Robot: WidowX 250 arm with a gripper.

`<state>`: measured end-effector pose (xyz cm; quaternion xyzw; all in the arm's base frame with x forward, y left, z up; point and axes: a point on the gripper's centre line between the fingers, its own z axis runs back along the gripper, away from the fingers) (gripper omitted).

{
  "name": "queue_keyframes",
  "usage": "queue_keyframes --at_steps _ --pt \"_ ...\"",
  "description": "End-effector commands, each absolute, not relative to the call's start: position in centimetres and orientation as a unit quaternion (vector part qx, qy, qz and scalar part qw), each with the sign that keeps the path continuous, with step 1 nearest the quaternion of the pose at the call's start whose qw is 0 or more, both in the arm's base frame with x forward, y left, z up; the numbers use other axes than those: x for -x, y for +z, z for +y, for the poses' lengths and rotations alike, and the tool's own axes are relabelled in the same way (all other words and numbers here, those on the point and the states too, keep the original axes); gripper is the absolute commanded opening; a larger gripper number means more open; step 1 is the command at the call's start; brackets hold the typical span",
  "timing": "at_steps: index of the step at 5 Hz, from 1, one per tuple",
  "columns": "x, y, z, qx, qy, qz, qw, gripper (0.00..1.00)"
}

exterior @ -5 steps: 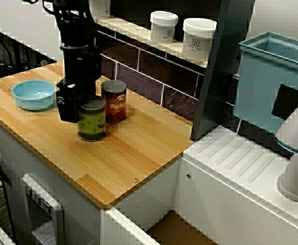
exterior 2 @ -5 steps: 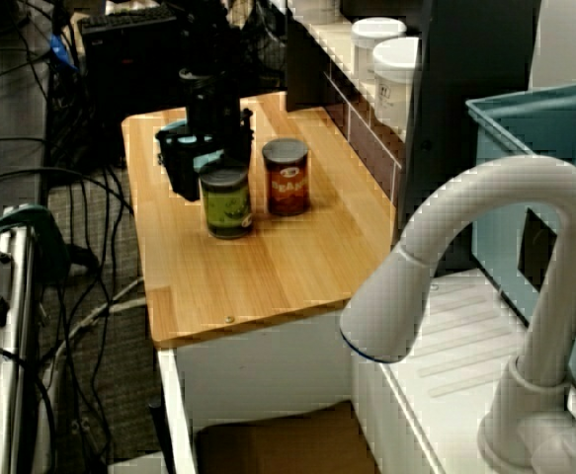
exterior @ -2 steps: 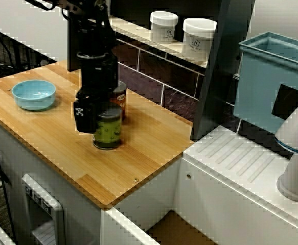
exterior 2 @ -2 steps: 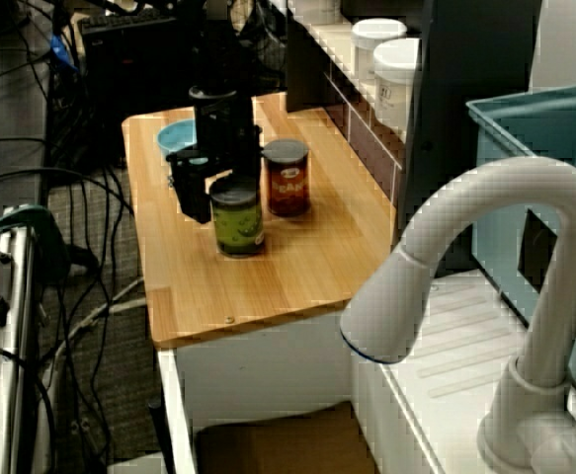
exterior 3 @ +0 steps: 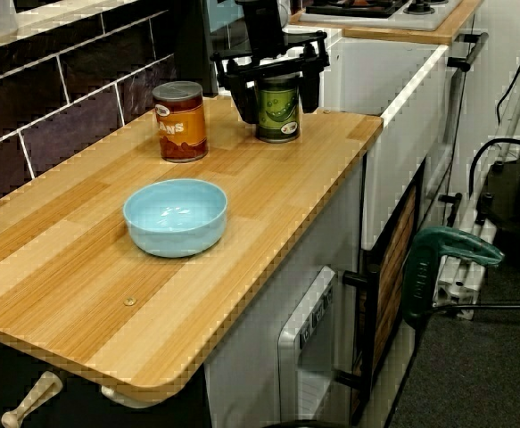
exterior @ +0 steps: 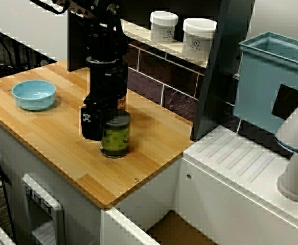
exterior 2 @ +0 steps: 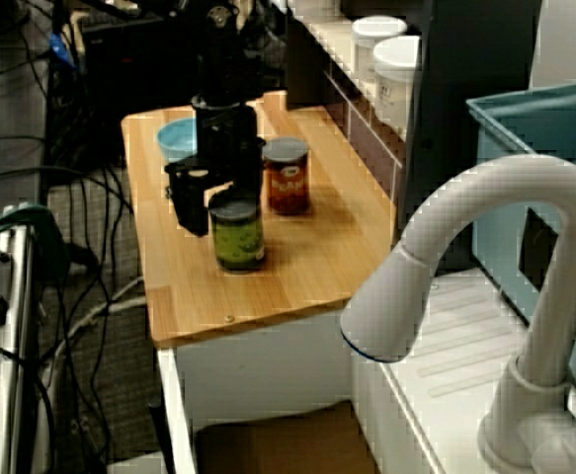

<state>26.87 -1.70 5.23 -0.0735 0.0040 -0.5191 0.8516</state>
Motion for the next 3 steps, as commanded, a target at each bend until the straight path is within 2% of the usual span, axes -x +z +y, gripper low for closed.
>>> queue_keyframes --at_steps 1,3 --pt "-26.39 7.64 -3.47 0.056 -0.533 -0.017 0.844 1.00" --pt "-26.45 8.16 -2.62 0.050 -0.519 -0.023 0.853 1.00"
